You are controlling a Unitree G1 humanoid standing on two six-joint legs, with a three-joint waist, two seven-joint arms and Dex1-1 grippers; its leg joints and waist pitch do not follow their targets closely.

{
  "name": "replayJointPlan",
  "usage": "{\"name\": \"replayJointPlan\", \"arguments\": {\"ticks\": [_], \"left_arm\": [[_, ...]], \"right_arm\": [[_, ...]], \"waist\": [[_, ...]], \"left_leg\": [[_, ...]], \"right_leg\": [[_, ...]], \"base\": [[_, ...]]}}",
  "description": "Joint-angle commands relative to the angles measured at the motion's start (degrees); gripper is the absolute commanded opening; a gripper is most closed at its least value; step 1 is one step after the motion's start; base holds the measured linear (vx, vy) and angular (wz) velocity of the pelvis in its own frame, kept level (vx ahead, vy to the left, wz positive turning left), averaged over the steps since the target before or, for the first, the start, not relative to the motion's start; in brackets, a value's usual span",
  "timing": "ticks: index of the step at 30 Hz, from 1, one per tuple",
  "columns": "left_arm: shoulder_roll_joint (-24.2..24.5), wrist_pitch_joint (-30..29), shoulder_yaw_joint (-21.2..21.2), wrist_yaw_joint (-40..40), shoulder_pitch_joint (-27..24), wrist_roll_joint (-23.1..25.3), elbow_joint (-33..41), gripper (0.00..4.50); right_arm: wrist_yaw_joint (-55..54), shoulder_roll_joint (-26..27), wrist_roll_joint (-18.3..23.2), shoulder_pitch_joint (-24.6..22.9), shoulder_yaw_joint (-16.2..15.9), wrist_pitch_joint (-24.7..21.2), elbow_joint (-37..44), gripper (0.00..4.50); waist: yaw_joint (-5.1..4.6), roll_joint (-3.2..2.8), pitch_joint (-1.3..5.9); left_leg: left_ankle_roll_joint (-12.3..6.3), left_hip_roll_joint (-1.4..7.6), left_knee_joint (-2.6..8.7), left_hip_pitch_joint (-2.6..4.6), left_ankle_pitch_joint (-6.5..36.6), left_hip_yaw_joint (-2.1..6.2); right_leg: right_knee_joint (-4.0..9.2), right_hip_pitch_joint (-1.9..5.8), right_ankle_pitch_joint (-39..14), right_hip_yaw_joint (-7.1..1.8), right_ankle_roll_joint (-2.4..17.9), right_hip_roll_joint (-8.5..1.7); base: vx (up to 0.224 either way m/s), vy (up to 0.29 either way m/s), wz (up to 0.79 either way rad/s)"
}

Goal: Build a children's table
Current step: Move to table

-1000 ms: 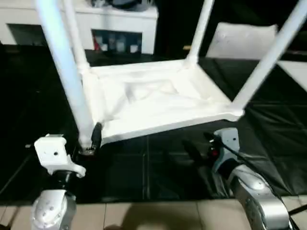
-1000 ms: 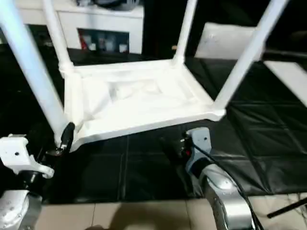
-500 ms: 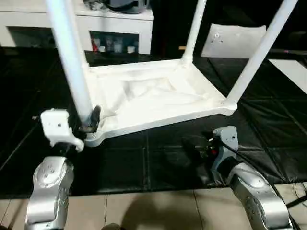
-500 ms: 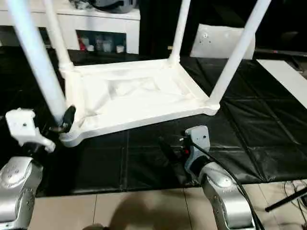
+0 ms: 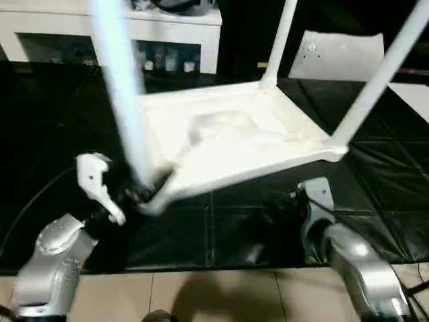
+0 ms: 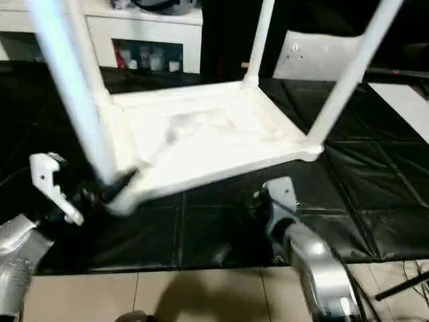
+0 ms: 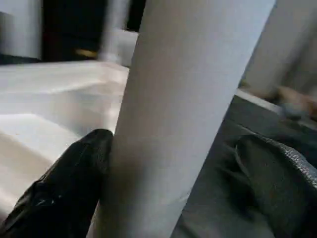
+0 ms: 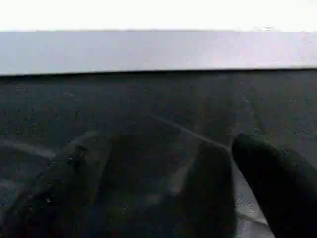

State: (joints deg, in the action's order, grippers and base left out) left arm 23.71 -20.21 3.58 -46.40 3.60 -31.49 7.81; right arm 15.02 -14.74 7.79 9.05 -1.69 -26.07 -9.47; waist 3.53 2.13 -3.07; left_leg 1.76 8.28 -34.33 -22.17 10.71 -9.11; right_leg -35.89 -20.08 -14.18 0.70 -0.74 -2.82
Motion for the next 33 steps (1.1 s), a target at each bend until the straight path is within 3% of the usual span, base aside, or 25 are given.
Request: {"name": "replayJointPlan", "arguments": {"ticks": [1,3,5,7,13,16,19,21,26,33], "left_arm": [[0.37,-2.06,-4.57,-4.17,1.87,-0.84,2.09,4.45],[0.69,-3.14,-6.40,-5.73,2.54,-0.99,2.40,4.45],[0.77,-5.46,-11.13,-9.06,3.94,-0.95,4.16,4.45],[0.60,-6.11,-12.22,-9.71,4.43,-1.15,4.81,4.45],[-0.32,-9.13,-16.21,-11.18,6.79,-2.57,7.34,4.45],[-1.92,-10.53,-18.35,-11.58,8.75,-3.16,8.62,4.45],[-3.73,-10.74,-19.33,-11.27,10.13,-2.88,8.53,4.45],[-5.01,-10.28,-20.38,-11.26,11.42,-2.24,7.67,4.45],[-8.54,-7.24,-20.86,-9.95,14.19,-0.02,3.59,4.45],[-14.25,-1.68,-20.32,-6.38,18.74,3.47,-3.21,4.45]], "right_arm": [[-0.75,0.16,-1.10,1.68,0.47,1.66,-3.69,4.50],[-0.99,0.52,-1.54,3.18,0.17,2.78,-6.42,4.50],[-0.64,1.39,-2.57,6.47,-0.96,4.81,-11.42,4.50],[-0.60,1.65,-2.84,7.48,-1.21,5.37,-12.77,4.50],[0.06,3.35,-3.62,11.72,-1.96,8.53,-18.71,4.50],[1.32,5.04,-4.25,13.69,-3.35,10.44,-20.99,4.50],[1.63,6.01,-4.80,14.74,-4.09,11.48,-22.40,4.50],[1.69,6.87,-5.11,15.59,-4.21,12.24,-23.72,4.50],[3.01,8.29,-5.02,16.46,-4.57,13.93,-24.82,4.50],[6.96,10.21,-4.62,17.38,-5.01,17.10,-26.60,4.50]], "waist": [[-0.29,-0.95,2.45],[-0.43,-0.85,2.71],[-0.48,-0.76,2.99],[-0.55,-0.78,2.97],[-1.66,-0.38,2.77],[-1.79,-0.34,2.85],[-2.00,-0.17,2.85],[-2.16,-0.09,2.93],[-2.52,-0.03,3.34],[-2.52,-0.02,3.53]], "left_leg": [[4.75,4.46,5.32,2.33,19.12,1.32],[4.74,4.52,5.39,1.97,16.57,1.19],[3.81,4.54,5.15,1.79,12.78,0.88],[3.14,4.46,4.93,1.70,10.86,0.65],[2.95,4.53,5.01,1.34,13.24,0.76],[2.99,4.58,4.91,1.62,13.96,0.58],[3.17,4.64,5.01,1.12,12.60,0.65],[2.88,4.61,4.78,1.34,12.31,0.51],[0.76,4.57,4.21,1.06,7.14,0.25],[-0.81,4.87,3.97,1.12,6.11,0.20]], "right_leg": [[4.78,-0.64,-12.09,-2.47,10.17,-4.97],[4.26,-0.16,-8.74,-2.33,10.18,-4.89],[3.81,0.23,-3.86,-2.19,10.59,-4.94],[3.75,0.41,-1.63,-2.22,11.10,-4.87],[4.12,0.77,-6.89,-2.16,12.11,-5.14],[4.20,0.42,-7.99,-2.23,12.07,-5.04],[4.12,0.84,-7.37,-2.11,12.17,-5.16],[4.15,0.65,-6.85,-2.14,12.09,-5.11],[3.61,1.07,1.22,-2.08,13.38,-4.91],[3.32,1.32,5.37,-2.01,14.99,-5.01]], "base": [[0.000,0.000,0.00],[0.000,0.000,0.00],[0.000,0.000,0.00],[0.000,0.000,0.00],[0.000,0.000,0.00],[0.000,0.000,0.00],[0.000,0.000,0.00],[0.000,0.000,0.00],[0.000,0.000,0.00],[0.000,0.000,0.00]]}}
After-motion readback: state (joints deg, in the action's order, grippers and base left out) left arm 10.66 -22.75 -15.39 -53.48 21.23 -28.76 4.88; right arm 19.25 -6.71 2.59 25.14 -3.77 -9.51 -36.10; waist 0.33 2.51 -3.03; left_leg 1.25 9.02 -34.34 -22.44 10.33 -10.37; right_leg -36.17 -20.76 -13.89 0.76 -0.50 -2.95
